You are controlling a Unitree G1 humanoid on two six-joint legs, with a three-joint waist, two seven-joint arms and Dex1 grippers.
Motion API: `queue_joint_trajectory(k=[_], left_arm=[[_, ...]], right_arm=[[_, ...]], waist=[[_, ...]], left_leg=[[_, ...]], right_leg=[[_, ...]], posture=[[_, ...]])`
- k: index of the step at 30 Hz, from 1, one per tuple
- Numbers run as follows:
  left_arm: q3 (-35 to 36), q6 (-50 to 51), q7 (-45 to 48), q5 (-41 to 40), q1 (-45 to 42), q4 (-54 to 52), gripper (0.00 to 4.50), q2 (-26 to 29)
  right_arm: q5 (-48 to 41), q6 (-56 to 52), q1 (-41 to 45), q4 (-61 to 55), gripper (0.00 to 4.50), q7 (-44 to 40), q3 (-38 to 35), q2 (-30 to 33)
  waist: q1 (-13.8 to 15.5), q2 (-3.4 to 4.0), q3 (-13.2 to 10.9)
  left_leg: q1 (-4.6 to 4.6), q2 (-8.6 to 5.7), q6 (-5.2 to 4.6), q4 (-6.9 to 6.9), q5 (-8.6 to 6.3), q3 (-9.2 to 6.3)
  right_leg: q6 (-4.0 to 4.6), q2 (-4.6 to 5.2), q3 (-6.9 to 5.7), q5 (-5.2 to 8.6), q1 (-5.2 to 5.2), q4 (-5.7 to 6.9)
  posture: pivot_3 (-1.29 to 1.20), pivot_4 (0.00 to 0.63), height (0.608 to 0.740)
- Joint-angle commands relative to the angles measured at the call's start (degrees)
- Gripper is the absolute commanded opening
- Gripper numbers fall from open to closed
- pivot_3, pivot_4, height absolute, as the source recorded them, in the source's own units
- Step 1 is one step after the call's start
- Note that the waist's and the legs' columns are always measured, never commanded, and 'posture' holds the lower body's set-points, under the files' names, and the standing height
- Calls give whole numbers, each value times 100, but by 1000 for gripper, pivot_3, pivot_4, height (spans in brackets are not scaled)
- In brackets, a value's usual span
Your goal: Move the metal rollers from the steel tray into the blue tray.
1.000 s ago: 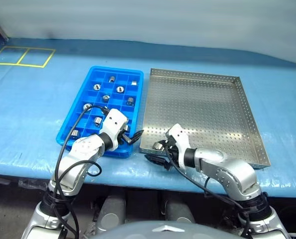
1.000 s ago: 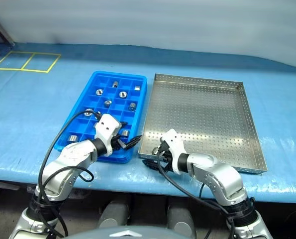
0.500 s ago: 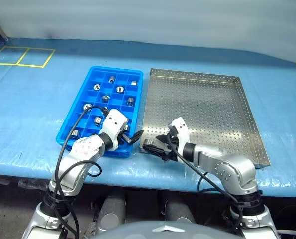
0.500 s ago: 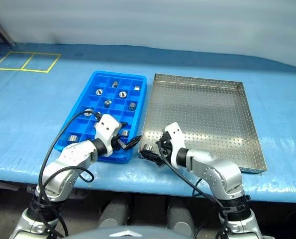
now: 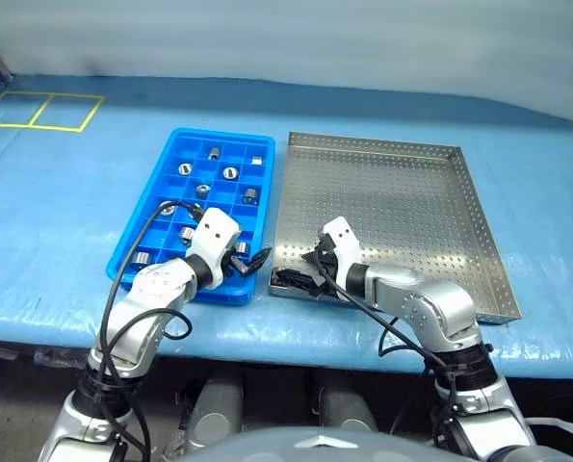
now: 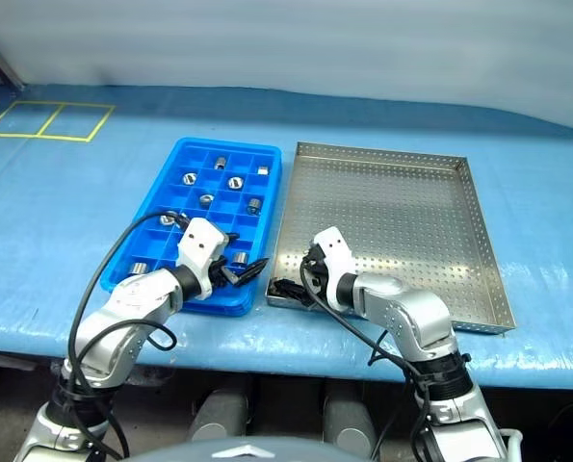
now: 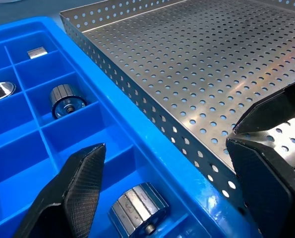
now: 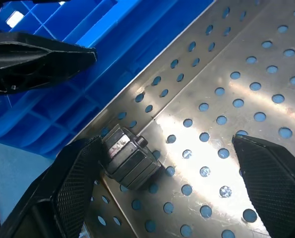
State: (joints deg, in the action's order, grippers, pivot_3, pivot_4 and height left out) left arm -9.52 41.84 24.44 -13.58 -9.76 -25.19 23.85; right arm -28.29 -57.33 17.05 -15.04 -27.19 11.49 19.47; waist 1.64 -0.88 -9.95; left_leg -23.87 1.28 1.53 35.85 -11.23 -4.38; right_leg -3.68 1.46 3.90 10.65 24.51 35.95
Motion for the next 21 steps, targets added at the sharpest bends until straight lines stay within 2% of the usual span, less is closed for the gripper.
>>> queue_joint_trajectory(k=[1, 5, 10, 13, 20, 21], left_arm=[[135, -41, -44, 26, 17, -237, 4235, 26], [126, -35, -80, 24, 44, -250, 4235, 30], [124, -38, -90, 29, 21, -244, 4235, 35], [126, -37, -95, 37, 6, -244, 4235, 41], [138, -21, -104, 36, 11, -257, 4235, 66], [135, -21, -108, 37, 12, -260, 4235, 70]], right_arm=[[242, 299, 32, -259, 4461, -223, 305, 243], [476, 619, -10, -407, 4461, -550, 624, 605], [724, 929, 34, -128, 4461, -722, 785, 674], [798, 1023, 68, 36, 3890, -777, 809, 607], [1088, 1160, 184, 247, 1632, -829, 933, 570], [1133, 1183, 206, 254, 1632, -884, 972, 593]], waist=[[9, 0, 0], [14, 0, 0], [4, 0, 0], [3, 0, 0], [21, 0, 0], [23, 0, 0]], left_leg=[[0, 0, 0, 0, 0, -1], [0, -1, 0, 1, 0, 0], [4, 0, 0, 0, 0, 0], [6, 0, 0, 0, 0, 0], [7, -1, 0, 2, 0, 0], [7, -1, 0, 2, 0, 0]], right_leg=[[0, 0, 0, 0, -1, 0], [0, 1, 0, 0, -2, -1], [0, 0, 0, 0, -2, 0], [0, 0, 0, 0, -4, 0], [0, 1, 0, 0, -7, 1], [0, 1, 0, 0, -7, 1]], posture=[[195, 150, 740], [195, 150, 740], [194, 150, 740], [194, 150, 740], [195, 150, 740], [195, 150, 740]])
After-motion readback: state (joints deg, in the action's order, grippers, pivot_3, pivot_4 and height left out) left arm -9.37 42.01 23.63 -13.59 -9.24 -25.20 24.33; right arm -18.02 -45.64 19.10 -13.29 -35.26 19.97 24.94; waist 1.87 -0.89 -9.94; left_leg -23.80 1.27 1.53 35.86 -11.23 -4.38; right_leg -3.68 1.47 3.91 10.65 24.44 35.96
